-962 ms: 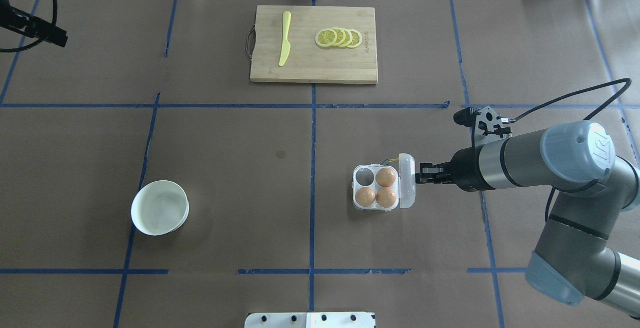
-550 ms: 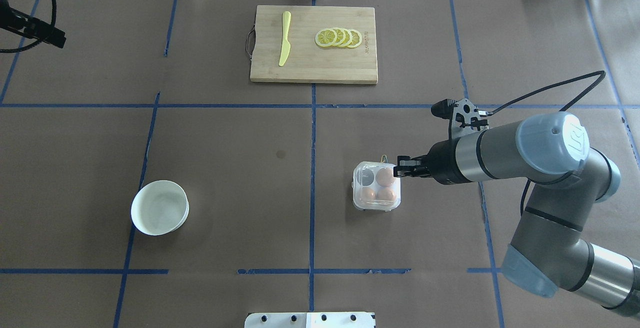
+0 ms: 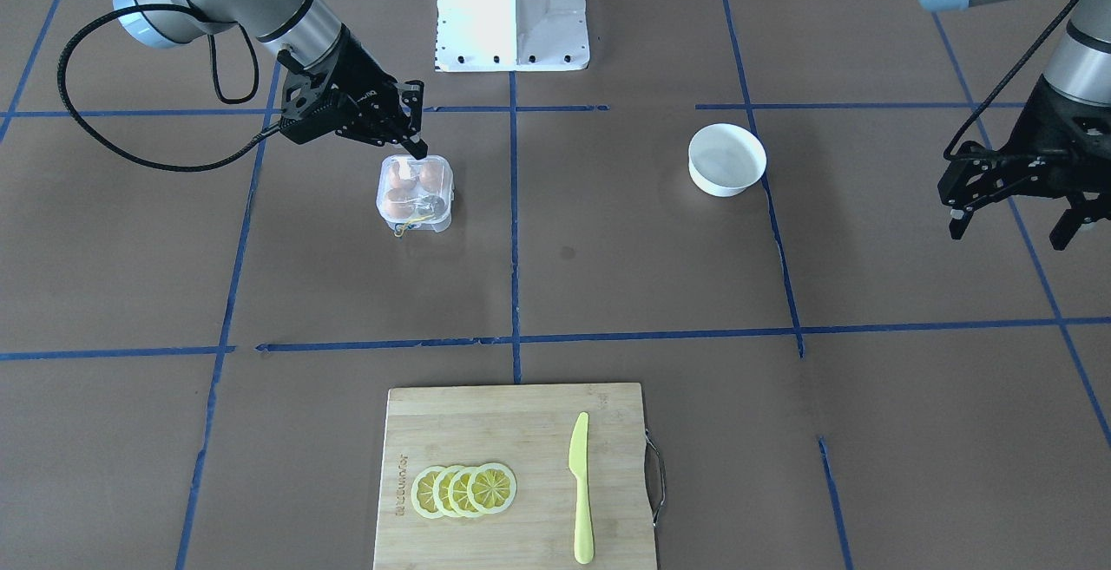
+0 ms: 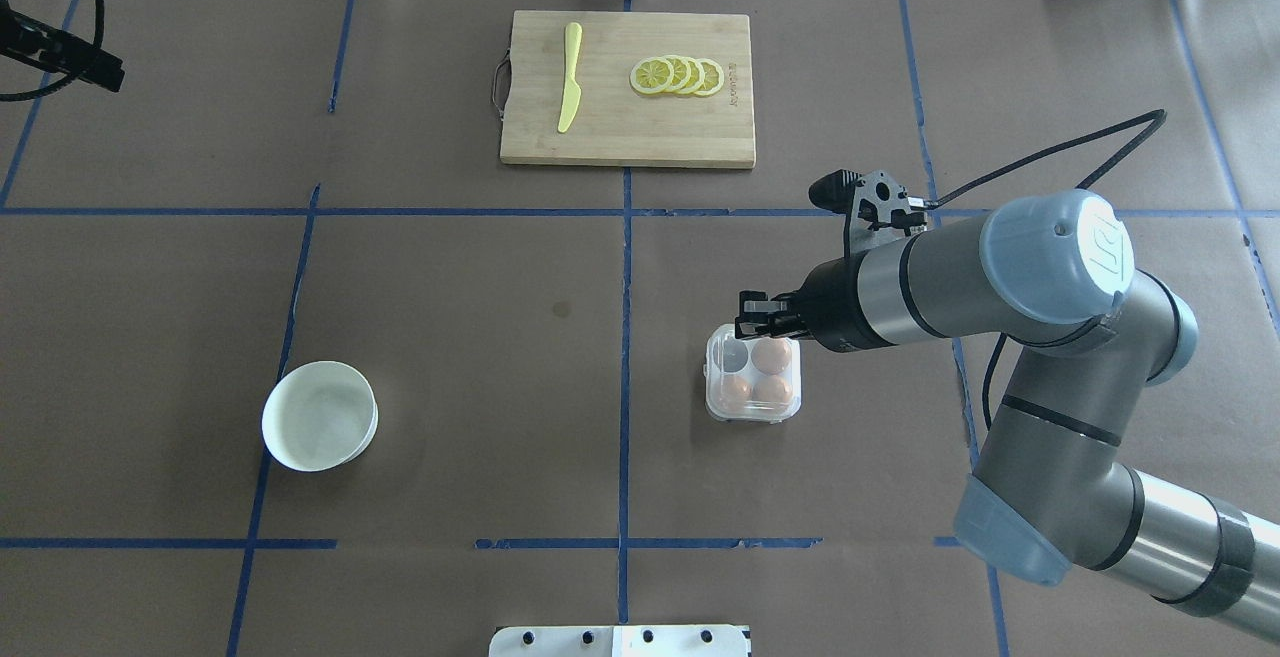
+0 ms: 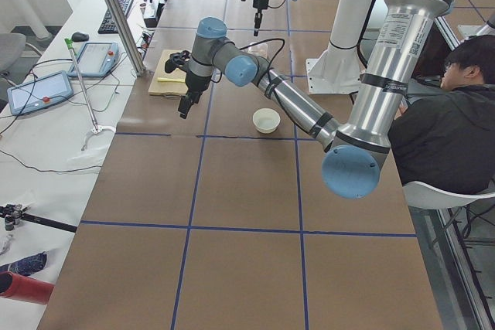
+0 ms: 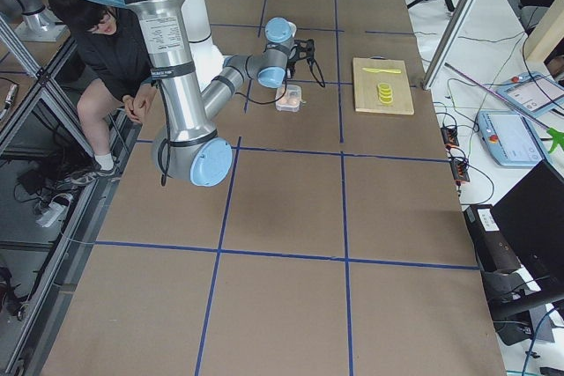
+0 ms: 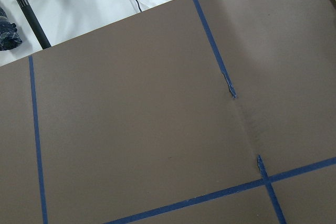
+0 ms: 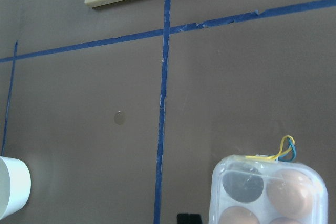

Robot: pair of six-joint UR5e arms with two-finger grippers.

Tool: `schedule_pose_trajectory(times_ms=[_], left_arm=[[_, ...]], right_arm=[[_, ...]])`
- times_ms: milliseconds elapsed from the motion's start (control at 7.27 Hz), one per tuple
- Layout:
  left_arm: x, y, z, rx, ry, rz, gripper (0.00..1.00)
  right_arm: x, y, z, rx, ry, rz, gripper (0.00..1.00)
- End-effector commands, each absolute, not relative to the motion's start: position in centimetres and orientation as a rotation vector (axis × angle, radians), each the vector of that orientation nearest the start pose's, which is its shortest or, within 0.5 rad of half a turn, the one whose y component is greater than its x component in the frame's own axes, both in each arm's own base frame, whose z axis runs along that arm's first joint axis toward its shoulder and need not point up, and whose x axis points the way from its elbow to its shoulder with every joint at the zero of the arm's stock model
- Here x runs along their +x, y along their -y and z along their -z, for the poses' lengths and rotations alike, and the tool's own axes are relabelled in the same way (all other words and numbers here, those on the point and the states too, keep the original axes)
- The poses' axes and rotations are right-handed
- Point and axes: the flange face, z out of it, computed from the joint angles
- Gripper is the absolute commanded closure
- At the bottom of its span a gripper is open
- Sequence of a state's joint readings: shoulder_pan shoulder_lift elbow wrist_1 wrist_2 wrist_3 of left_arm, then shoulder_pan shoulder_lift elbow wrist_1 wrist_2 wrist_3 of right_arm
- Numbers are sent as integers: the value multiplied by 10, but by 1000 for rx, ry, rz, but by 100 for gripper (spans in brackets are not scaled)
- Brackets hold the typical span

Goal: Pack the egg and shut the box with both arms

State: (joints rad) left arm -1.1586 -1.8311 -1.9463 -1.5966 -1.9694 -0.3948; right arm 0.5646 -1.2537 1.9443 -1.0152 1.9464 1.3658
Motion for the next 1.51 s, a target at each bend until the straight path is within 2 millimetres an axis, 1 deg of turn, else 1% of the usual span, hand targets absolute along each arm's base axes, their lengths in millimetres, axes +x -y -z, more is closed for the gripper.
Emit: schedule_pose_trajectory(times_ms=[0,138,275,412,550,688,825,962,1100,1238,1375], left_arm=[[104,563,-391,433,-607,-196,0],[74,567,-427,435,-605,-267,0],[52,566,-458,422,-603,-276,0],[35,559,-476,408,-598,-249,0],[22,549,-491,389,-610,-233,0],[6,539,-514,360,-630,-245,0],[-4,535,-526,357,-631,-276,0],[-21,517,-553,353,-610,-334,0],[-28,506,-578,323,-602,-355,0],[-32,499,-595,289,-607,-331,0],[-32,501,-595,285,-626,-315,0]], right_arm=[[-381,394,-231,157,1202,-141,72],[-358,416,-216,140,1161,-189,1],[-328,438,-223,120,1118,-238,0],[-293,460,-235,108,1078,-239,0],[-263,478,-248,140,1005,-164,0],[-239,487,-278,144,901,-93,0],[-203,488,-318,163,821,-16,0],[-160,484,-363,186,760,69,0],[-107,476,-409,172,748,117,0],[-49,468,-458,162,776,180,0],[2,459,-509,124,840,140,0]])
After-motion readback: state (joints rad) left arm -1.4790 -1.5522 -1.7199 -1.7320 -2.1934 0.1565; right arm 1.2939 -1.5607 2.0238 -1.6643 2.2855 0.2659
